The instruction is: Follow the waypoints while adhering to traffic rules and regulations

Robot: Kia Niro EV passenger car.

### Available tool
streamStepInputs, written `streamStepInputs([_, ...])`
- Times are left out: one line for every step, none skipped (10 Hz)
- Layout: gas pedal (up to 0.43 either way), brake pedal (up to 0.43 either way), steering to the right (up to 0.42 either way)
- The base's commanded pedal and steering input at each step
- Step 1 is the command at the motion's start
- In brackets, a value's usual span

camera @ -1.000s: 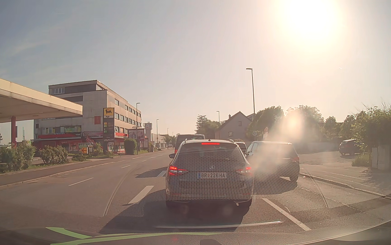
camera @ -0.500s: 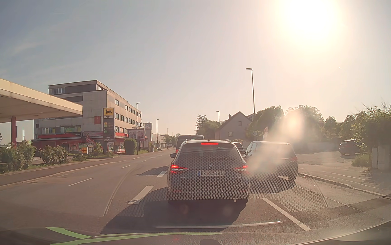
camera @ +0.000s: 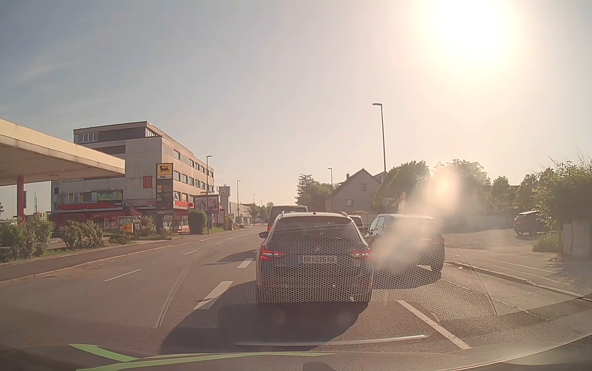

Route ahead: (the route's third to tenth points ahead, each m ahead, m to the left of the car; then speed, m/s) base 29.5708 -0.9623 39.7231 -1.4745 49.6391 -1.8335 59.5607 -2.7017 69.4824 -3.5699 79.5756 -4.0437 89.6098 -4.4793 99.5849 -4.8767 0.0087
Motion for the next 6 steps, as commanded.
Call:
streamStepInputs([0.0, 0.274, -0.011])
streamStepInputs([0.0, 0.274, -0.011])
streamStepInputs([0.0, 0.274, -0.011])
streamStepInputs([0.0, 0.274, -0.011])
streamStepInputs([0.0, 0.274, -0.011])
streamStepInputs([0.0, 0.274, -0.011])
